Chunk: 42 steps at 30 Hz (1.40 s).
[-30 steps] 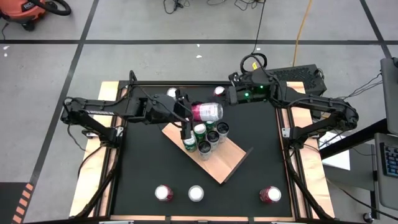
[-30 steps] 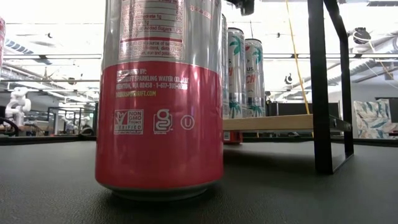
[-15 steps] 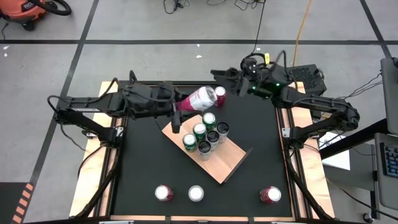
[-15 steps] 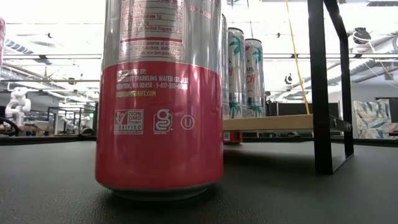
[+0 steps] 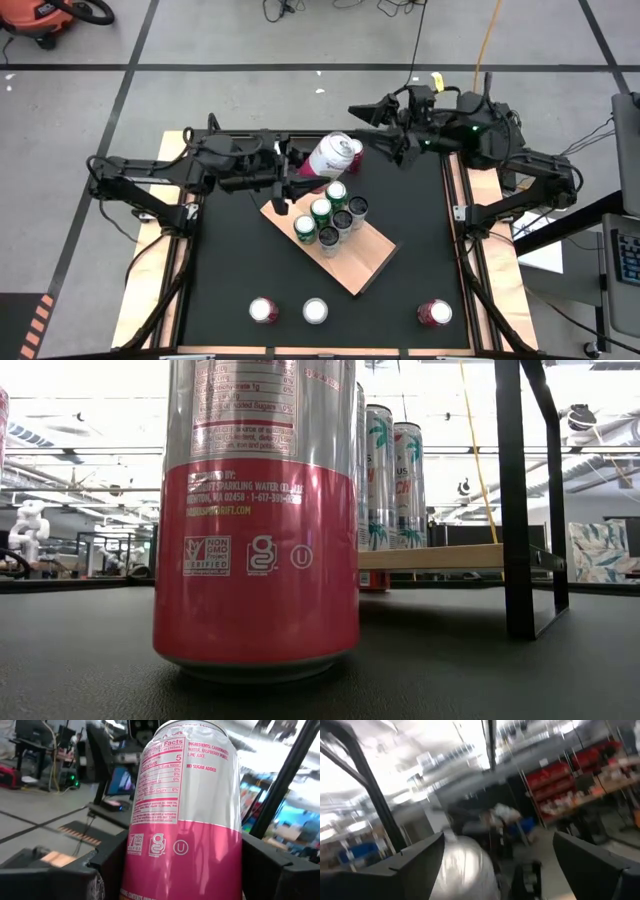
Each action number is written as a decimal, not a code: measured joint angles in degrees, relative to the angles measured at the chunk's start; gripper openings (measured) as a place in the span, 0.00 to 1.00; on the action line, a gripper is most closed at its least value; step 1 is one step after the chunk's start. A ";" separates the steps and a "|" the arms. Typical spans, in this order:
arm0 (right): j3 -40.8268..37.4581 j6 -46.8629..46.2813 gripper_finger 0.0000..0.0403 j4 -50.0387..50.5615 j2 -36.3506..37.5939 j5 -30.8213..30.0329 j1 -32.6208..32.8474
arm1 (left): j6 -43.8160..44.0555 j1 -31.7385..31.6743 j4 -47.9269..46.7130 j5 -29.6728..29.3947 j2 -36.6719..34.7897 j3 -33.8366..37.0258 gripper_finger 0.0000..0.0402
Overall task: Place canned beverage on shelf
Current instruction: Put the top right white and pink soda can on the shelf
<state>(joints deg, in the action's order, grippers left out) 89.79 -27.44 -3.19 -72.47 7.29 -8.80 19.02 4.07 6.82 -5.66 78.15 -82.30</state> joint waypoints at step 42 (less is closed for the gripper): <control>14.46 2.55 0.99 23.61 -1.03 3.52 0.62 | 9.21 0.49 33.97 -7.35 5.79 7.77 0.71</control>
<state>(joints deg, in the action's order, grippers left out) 104.25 -24.89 20.43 -73.50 10.81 -8.19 28.23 4.56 40.79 -13.01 83.94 -74.52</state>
